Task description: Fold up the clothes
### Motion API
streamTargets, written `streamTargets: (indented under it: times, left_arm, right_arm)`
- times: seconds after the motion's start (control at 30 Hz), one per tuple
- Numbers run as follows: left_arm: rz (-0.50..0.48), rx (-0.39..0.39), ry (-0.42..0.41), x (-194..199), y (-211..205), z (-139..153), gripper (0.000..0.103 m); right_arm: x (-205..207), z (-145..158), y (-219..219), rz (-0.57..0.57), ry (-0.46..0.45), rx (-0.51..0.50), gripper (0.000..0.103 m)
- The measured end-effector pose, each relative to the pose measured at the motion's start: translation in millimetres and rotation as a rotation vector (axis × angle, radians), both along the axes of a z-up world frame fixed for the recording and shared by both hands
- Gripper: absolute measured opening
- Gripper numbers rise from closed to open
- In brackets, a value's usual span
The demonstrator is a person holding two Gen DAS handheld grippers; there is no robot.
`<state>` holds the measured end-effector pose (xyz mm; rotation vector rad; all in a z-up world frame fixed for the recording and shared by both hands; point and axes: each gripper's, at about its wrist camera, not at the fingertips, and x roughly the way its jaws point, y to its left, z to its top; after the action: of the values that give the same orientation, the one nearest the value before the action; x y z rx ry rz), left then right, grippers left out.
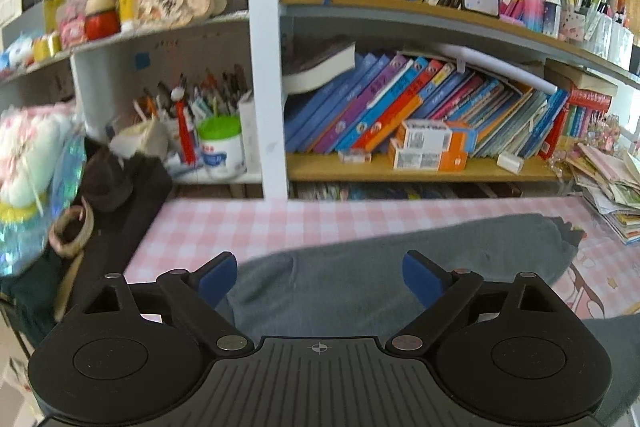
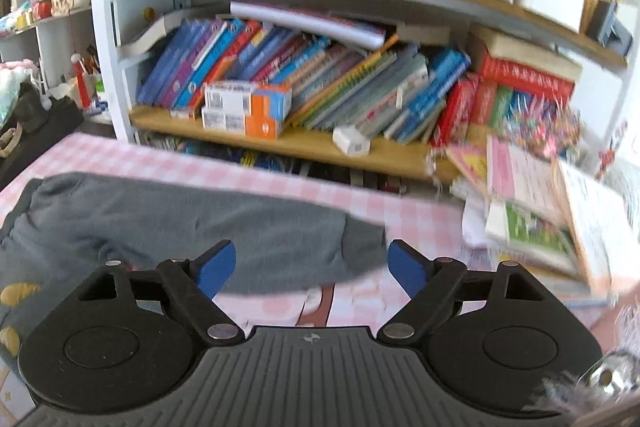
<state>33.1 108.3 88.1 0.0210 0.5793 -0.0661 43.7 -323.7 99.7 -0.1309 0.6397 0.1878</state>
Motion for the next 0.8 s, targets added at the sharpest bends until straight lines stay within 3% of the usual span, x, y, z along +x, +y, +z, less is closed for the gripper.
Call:
streamTargets:
  times: [0.27, 0.8]
  left_arm:
    - [-0.001, 0.007, 0.004, 28.4, 1.7, 0.1, 0.093]
    - [-0.006, 0.006, 0.164, 99.1, 1.5, -56.5, 0.093]
  right_arm:
    - [38.9, 7.6, 6.7, 0.045, -0.021, -0.051, 0.085]
    - [118.8, -57.1, 20.0, 0.077, 0.141, -0.083, 0.086]
